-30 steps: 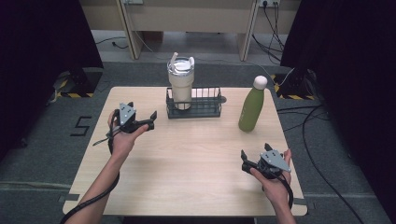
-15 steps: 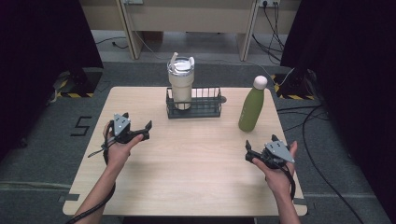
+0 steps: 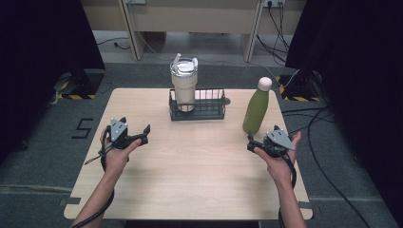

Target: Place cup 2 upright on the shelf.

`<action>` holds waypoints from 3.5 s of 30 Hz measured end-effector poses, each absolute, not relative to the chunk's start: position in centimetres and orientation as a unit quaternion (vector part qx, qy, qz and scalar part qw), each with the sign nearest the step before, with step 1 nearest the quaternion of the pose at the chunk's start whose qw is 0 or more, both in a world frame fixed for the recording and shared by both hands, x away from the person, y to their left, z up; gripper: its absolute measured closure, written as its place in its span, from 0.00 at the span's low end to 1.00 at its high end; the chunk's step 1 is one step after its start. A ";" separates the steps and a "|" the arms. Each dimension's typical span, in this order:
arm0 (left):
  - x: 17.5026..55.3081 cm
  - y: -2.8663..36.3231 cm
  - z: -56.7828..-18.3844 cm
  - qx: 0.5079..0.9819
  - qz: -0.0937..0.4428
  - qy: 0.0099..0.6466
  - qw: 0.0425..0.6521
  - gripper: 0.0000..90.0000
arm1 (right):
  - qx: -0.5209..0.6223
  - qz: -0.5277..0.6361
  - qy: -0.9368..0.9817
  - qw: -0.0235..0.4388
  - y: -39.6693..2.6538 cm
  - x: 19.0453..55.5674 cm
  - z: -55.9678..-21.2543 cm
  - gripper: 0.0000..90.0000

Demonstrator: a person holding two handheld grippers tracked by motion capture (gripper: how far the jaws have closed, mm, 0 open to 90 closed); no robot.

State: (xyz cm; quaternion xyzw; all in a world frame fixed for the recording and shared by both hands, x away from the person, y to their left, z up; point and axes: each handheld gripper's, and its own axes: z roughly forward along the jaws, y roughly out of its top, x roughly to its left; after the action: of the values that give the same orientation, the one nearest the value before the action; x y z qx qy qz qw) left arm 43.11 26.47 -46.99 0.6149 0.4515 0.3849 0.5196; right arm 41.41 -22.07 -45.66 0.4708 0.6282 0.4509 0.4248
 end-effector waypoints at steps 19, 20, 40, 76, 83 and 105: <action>43.4 26.7 -47.5 0.618 0.381 0.456 0.515 0.00 | 0.481 0.444 0.617 0.437 -22.3 46.7 -44.1 0.05; 43.4 26.7 -47.5 0.618 0.381 0.456 0.515 0.00 | 0.481 0.445 0.616 0.438 -22.3 46.9 -44.0 0.05; 43.5 26.6 -47.3 0.617 0.381 0.451 0.521 0.00 | 0.494 0.434 0.612 0.440 -21.7 51.3 -43.6 0.10; 43.4 26.9 -46.8 0.614 0.373 0.447 0.533 0.01 | 0.494 0.441 0.623 0.417 -21.1 52.5 -43.4 0.24; 43.4 26.9 -46.7 0.615 0.373 0.445 0.534 0.01 | 0.492 0.445 0.619 0.421 -21.0 52.0 -42.8 0.25; 43.2 26.6 -46.4 0.613 0.374 0.441 0.538 0.01 | 0.464 0.485 0.604 0.431 -19.4 50.6 -38.8 0.25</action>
State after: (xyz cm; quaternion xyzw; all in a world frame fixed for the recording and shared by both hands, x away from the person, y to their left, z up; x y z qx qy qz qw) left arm 43.19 26.64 -46.36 0.6130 0.4414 0.3739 0.5382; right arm 50.62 -19.40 -38.85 0.4636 0.6035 0.4850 0.4309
